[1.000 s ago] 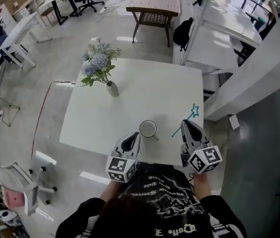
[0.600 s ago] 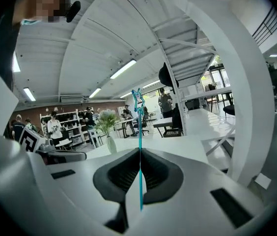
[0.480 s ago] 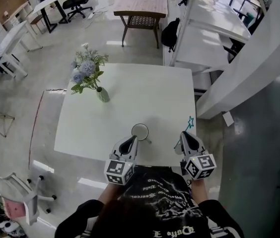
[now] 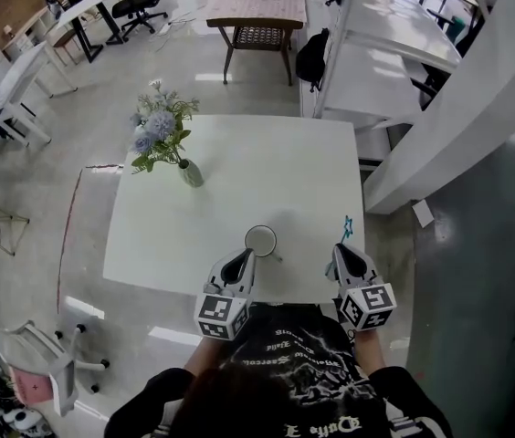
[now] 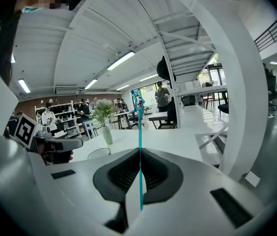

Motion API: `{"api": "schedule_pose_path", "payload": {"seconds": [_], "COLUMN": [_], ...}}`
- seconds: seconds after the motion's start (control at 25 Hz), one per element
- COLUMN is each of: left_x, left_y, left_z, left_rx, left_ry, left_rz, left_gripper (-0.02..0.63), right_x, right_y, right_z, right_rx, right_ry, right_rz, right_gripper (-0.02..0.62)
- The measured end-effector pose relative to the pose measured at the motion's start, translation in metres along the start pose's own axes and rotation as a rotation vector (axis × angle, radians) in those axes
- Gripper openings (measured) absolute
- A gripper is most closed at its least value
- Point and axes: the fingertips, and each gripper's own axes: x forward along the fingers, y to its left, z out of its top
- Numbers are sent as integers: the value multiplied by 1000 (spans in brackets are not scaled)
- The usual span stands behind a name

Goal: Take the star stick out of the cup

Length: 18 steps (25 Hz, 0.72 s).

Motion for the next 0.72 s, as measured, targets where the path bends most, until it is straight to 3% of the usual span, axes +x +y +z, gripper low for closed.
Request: {"api": "schedule_pose_path", "payload": {"seconds": [0.72], "left_x": [-4], "left_y": [6], "left_z": [-1], "left_rx": [6], "left_ry": [18], "left_rz": [9], "left_gripper": [20], "right_x": [7], "right_y": [7], "right_z": [1], "right_rx": [-33], "right_ry": [15], "right_rz": [1], "right_gripper": [11]}}
